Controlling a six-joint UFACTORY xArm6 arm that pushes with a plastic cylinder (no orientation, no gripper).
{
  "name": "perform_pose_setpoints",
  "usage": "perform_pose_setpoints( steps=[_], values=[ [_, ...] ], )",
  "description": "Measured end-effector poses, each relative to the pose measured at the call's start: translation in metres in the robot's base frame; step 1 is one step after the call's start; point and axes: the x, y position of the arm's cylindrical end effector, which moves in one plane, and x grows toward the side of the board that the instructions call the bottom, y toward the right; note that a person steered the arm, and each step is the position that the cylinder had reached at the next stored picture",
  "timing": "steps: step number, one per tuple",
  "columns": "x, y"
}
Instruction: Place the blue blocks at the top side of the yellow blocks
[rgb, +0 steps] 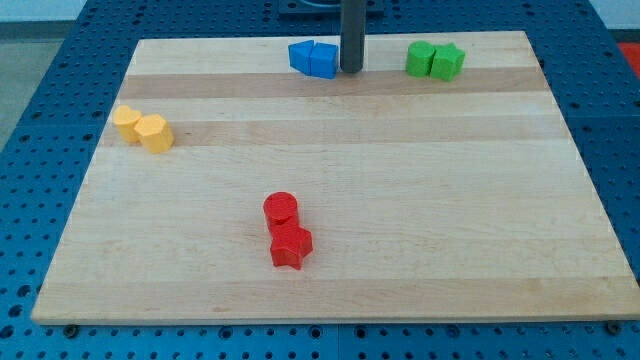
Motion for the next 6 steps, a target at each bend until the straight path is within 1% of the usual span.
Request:
perform_pose_setpoints(
  steps=[6],
  values=[
    [0.0008,-0.0009]
  ],
)
